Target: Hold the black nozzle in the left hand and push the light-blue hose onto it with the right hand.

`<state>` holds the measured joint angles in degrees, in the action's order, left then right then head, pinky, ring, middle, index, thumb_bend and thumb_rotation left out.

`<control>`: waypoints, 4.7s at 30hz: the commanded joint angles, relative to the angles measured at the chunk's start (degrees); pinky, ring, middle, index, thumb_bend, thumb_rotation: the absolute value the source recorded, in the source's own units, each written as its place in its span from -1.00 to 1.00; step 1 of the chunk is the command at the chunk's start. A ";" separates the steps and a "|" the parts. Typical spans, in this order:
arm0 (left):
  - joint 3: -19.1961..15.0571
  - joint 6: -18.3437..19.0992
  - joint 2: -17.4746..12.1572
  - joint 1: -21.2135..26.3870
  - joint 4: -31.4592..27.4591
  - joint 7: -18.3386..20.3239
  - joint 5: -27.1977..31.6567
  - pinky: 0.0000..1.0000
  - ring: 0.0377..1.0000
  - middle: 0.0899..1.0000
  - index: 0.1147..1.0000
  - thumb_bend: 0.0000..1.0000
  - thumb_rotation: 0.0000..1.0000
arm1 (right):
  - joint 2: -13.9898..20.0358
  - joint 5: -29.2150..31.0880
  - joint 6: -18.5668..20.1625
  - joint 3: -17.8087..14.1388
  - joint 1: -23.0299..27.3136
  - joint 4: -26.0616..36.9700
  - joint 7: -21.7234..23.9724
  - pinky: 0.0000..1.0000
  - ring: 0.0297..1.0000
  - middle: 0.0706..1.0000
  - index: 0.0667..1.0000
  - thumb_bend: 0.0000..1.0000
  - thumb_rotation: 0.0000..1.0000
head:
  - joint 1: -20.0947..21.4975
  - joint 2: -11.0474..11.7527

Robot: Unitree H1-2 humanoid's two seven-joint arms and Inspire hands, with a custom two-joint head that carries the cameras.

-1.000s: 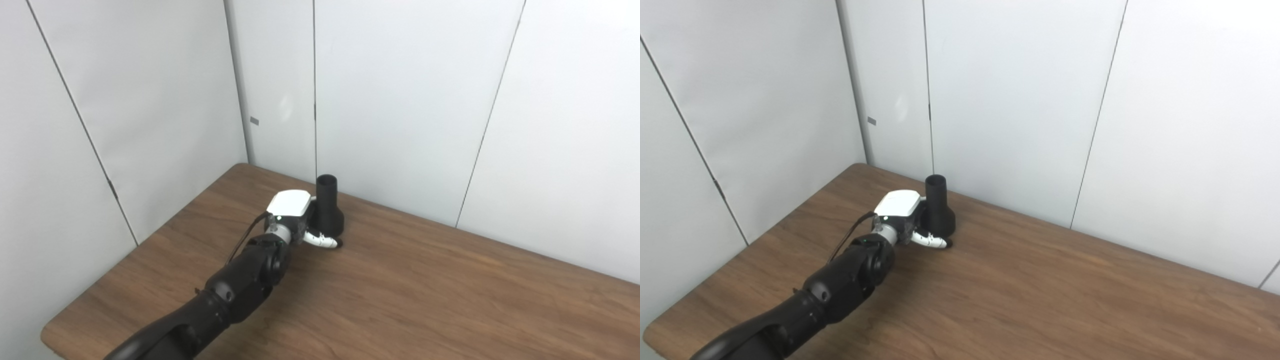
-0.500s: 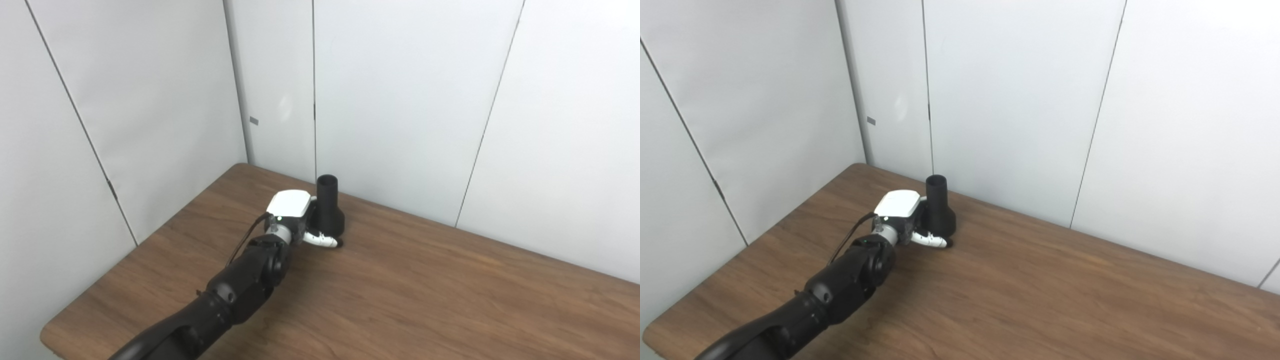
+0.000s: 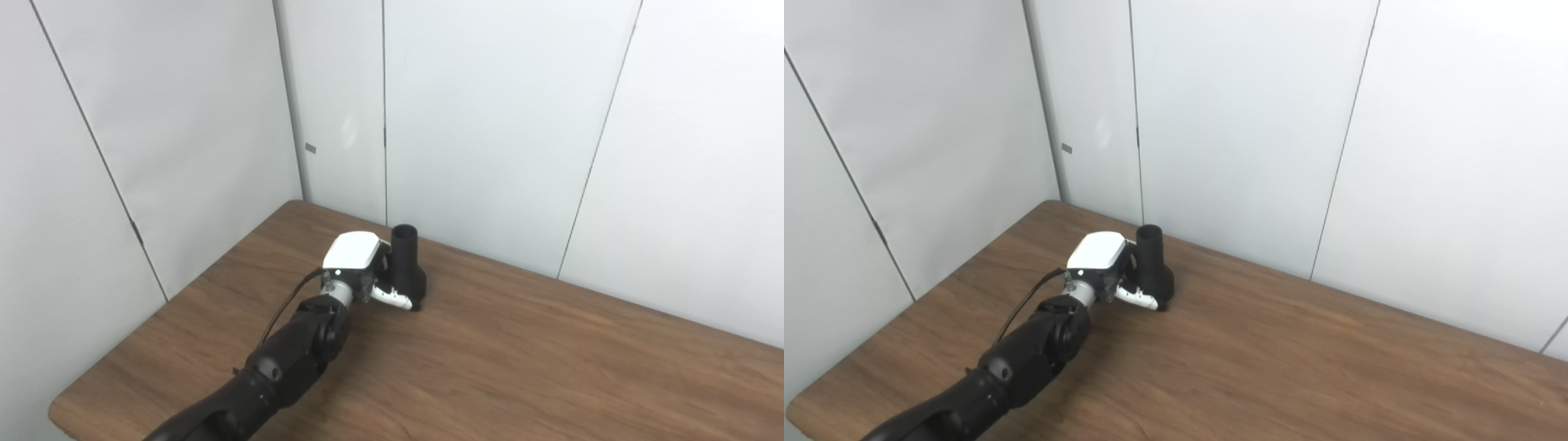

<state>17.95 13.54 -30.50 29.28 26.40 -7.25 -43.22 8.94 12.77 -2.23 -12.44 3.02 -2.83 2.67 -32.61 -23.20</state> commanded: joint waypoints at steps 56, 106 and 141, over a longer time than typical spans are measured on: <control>0.98 -22.98 -1.82 -6.07 0.23 -7.48 0.10 -0.55 -0.51 -0.31 -0.09 0.03 -1.00 | -1.89 -3.06 11.32 1.87 -1.48 13.93 -3.48 0.46 0.52 0.51 0.43 -0.50 -1.00 | 15.51 -5.96; 4.63 -39.77 4.26 -7.07 -12.03 -0.30 -3.39 -0.76 -0.70 -0.21 -0.16 0.04 -1.00 | -2.43 -26.16 4.18 -4.55 0.01 16.72 -20.27 0.50 0.66 0.63 0.66 0.52 -0.30 | 57.00 -10.94; 10.95 -40.44 2.15 -7.12 -12.95 -2.16 -1.54 -0.71 -0.67 -0.16 -0.18 0.05 -1.00 | 5.99 -24.04 7.60 -7.68 16.61 -11.43 -25.13 0.59 0.78 0.84 0.91 0.86 -0.51 | 63.10 -9.64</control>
<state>28.28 -25.69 -27.43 21.54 14.75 -10.07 -44.67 13.08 -12.78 8.27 -19.40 16.79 -14.46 -22.57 30.41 -32.78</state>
